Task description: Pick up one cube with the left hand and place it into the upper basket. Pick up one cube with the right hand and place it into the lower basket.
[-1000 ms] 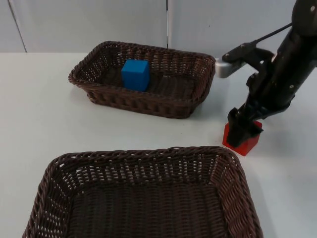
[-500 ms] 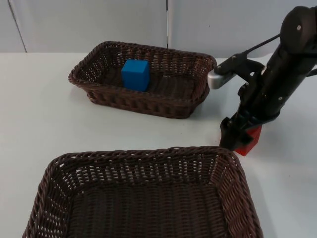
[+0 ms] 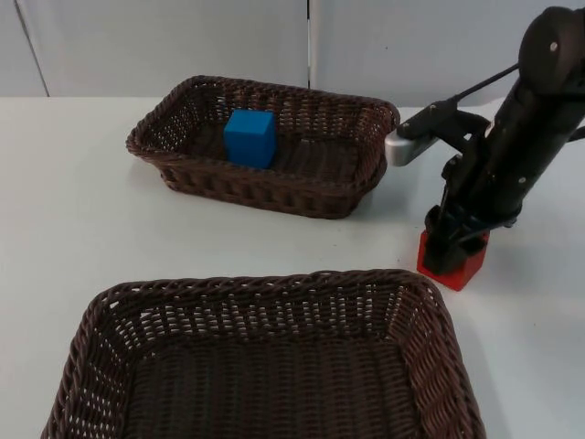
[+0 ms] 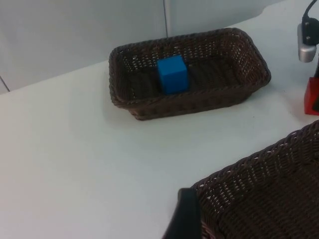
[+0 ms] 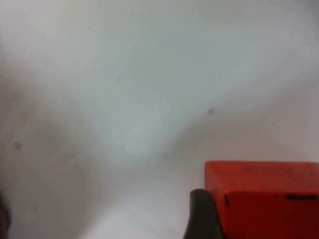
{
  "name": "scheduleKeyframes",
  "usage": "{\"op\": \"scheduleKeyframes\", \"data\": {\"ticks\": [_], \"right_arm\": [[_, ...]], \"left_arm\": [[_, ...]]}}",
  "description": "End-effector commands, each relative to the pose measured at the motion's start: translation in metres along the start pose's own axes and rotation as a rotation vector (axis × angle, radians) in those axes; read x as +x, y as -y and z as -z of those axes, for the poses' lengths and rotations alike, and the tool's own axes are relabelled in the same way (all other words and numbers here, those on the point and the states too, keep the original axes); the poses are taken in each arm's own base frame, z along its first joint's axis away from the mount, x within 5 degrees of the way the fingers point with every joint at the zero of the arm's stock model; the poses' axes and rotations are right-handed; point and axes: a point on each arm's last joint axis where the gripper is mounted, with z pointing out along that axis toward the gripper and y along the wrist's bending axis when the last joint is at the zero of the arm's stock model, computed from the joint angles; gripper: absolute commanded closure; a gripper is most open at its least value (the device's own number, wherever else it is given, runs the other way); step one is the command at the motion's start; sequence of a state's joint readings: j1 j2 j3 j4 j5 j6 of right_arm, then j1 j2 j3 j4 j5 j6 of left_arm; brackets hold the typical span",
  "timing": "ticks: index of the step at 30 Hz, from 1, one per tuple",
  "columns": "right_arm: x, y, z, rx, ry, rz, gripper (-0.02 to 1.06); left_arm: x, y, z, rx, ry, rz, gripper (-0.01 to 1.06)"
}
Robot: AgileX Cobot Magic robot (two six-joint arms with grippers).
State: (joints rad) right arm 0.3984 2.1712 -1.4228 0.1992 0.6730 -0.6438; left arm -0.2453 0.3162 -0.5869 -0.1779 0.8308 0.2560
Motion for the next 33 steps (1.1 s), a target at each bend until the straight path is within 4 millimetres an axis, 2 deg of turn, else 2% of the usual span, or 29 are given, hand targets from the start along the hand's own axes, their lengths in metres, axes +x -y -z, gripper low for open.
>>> {"op": "scheduleKeyframes", "data": {"ticks": [1, 4, 5, 6, 9, 10, 13, 14, 17, 21, 33], "right_arm": [[-0.003, -0.003, 0.019, 0.0, -0.004, 0.023, 1.05], [-0.005, -0.006, 0.045, -0.003, 0.006, 0.025, 1.05], [-0.005, -0.006, 0.045, -0.003, 0.006, 0.025, 1.05], [-0.006, -0.007, 0.053, 0.001, 0.016, 0.025, 1.05], [-0.009, -0.01, 0.084, 0.024, 0.065, 0.009, 1.05], [-0.009, -0.01, 0.084, 0.024, 0.065, 0.009, 1.05], [-0.011, -0.014, 0.119, 0.054, 0.132, 0.0, 1.05], [-0.011, -0.014, 0.119, 0.054, 0.132, 0.0, 1.05], [-0.012, -0.017, 0.144, 0.076, 0.191, 0.002, 1.05], [-0.013, -0.02, 0.153, 0.067, 0.22, -0.011, 1.05], [-0.015, -0.029, 0.153, -0.023, 0.235, -0.063, 1.05]], "left_arm": [[0.002, 0.0, 0.0, -0.008, -0.005, -0.005, 0.36], [0.002, 0.0, 0.0, -0.008, -0.005, -0.005, 0.36], [0.002, 0.0, 0.0, -0.008, -0.005, -0.005, 0.36], [0.002, 0.0, 0.0, -0.008, -0.005, -0.005, 0.36], [0.002, 0.0, 0.0, -0.008, -0.005, -0.005, 0.36], [0.002, 0.0, 0.0, -0.008, -0.005, -0.005, 0.36], [0.002, 0.0, 0.0, -0.008, -0.005, -0.005, 0.36], [0.002, 0.0, 0.0, -0.008, -0.005, -0.005, 0.36], [0.002, 0.0, 0.0, -0.008, -0.005, -0.005, 0.36], [0.002, 0.0, 0.0, -0.008, -0.005, -0.005, 0.36], [0.002, 0.0, 0.0, -0.008, -0.005, -0.005, 0.36]]}}
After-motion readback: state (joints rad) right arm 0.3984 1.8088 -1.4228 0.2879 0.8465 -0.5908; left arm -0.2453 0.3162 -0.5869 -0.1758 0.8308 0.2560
